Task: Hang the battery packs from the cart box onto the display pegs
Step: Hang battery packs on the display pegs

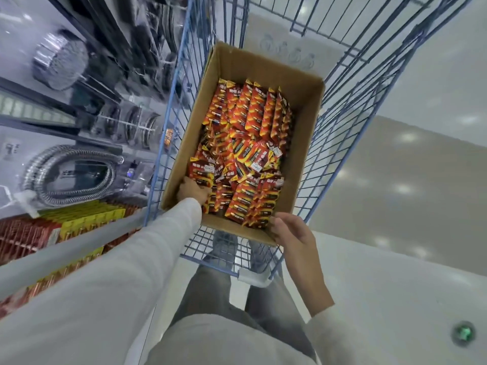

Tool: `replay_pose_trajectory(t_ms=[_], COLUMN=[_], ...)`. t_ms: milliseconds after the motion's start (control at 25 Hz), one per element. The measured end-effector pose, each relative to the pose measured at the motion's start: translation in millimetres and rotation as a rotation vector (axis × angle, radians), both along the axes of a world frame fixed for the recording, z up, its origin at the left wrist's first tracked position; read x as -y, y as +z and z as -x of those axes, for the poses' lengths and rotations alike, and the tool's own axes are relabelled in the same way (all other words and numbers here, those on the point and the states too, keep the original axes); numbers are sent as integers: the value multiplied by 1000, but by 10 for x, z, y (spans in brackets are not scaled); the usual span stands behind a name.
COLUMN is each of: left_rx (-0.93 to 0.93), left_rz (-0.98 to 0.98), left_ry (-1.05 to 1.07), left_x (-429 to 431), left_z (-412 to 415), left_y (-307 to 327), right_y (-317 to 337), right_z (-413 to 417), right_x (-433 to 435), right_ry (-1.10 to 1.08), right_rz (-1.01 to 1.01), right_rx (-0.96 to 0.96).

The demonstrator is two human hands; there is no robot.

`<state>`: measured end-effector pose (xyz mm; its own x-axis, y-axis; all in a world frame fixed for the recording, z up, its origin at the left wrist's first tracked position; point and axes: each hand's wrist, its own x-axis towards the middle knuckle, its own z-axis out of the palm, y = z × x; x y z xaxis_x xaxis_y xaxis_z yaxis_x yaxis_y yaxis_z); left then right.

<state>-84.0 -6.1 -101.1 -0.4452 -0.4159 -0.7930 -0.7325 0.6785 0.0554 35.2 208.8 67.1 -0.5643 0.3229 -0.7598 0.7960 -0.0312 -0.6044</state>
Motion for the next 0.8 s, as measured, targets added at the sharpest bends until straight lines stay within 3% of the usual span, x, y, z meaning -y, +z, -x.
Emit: replay_pose_trajectory(t_ms=[160, 360, 440, 600, 800], left_rx=[-56, -312, -442, -574, -547], left_rz=[24, -164, -244, -571, -701], left_ry=[-203, -79, 83, 656, 951], left_x=[-44, -35, 84, 390, 678], left_z=[-117, -189, -214, -296, -500], left_y=[34, 236, 405, 972, 1360], right_y=[-56, -3, -10, -285, -946], right_z=[56, 316, 506, 1001, 1626], right_x=[-63, -30, 36, 370, 995], right_ry=[58, 162, 210, 379, 565], right_rz=[8, -1, -8, -20, -138], right_rx=[50, 92, 107, 77, 64])
